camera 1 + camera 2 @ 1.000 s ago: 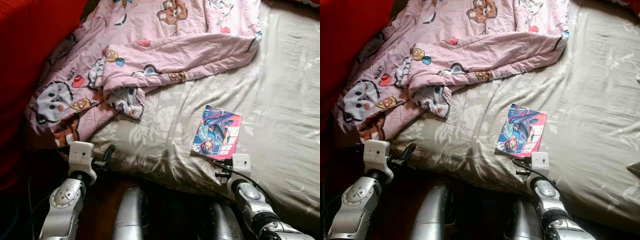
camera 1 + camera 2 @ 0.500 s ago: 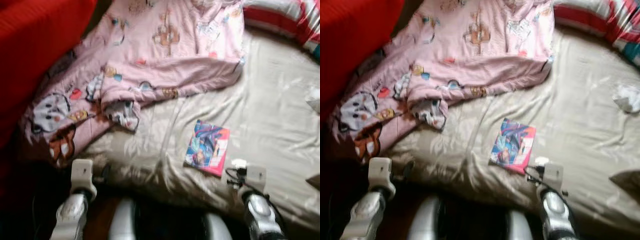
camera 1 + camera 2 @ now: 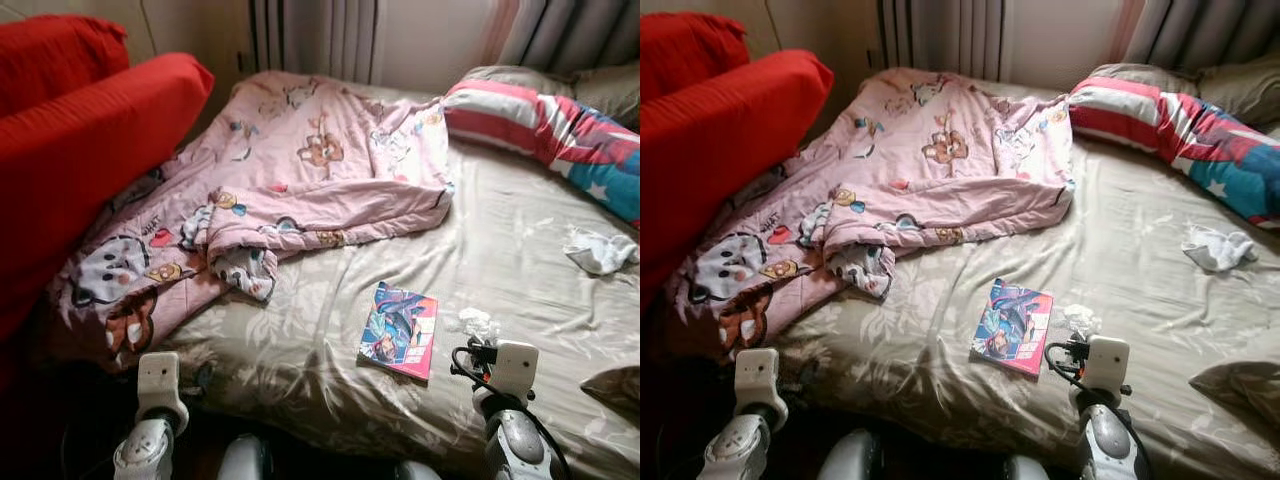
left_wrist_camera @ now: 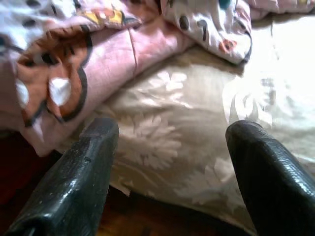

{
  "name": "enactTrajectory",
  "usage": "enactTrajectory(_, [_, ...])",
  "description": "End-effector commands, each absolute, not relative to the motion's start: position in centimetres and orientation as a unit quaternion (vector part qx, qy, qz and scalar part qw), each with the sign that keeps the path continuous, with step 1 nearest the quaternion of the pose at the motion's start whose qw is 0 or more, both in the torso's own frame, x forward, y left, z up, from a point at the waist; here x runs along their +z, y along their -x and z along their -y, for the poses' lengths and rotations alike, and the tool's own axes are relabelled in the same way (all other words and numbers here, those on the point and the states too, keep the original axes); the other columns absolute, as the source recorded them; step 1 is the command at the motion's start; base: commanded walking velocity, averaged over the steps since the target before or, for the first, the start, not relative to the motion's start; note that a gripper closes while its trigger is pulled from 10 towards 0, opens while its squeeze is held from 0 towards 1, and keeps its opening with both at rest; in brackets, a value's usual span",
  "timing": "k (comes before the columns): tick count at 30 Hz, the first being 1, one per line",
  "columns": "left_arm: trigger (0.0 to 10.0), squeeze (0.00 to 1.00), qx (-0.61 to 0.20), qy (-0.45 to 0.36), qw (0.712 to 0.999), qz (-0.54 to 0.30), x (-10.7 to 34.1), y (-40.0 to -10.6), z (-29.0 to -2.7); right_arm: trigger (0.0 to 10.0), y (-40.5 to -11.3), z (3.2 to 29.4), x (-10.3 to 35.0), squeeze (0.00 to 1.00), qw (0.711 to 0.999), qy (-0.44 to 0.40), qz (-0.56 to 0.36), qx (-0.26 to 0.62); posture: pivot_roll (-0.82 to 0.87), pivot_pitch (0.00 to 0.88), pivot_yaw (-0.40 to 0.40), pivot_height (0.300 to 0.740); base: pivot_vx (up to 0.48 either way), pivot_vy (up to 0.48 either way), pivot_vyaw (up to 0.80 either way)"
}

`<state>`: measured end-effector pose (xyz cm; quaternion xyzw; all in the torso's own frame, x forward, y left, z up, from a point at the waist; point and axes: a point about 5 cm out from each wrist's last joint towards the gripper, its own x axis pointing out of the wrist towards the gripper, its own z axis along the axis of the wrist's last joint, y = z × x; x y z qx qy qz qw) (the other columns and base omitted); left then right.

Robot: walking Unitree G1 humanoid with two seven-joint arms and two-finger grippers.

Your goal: Clean up the room

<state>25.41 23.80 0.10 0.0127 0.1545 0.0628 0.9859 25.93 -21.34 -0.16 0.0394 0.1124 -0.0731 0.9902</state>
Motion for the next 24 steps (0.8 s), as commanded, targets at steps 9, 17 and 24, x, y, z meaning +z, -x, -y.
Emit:
enactTrajectory(9, [10.0, 0.0, 0.092, -0.011, 0.975, -0.204, -1.7, -23.5, -25.5, 10.0, -24.3, 22.3, -1.8, 0.0, 0.981, -0.052, -0.157, -0.098, 0.04, 0.0, 0.0, 0.687, 0.0, 0.0, 0.0])
enactTrajectory(17, [10.0, 0.0, 0.098, -0.007, 0.958, -0.27, -3.8, -21.5, -25.6, 10.0, -22.3, 22.0, -4.1, 0.0, 0.964, -0.057, -0.237, -0.105, 0.03, 0.0, 0.003, 0.74, 0.0, 0.0, 0.0])
enactTrajectory(24, [10.0, 0.0, 0.106, -0.001, 0.945, -0.31, -4.8, -20.5, -25.5, 10.0, -20.8, 21.9, -5.7, 0.0, 0.944, -0.06, -0.307, -0.108, 0.03, 0.0, -0.004, 0.74, 0.0, 0.0, 0.0])
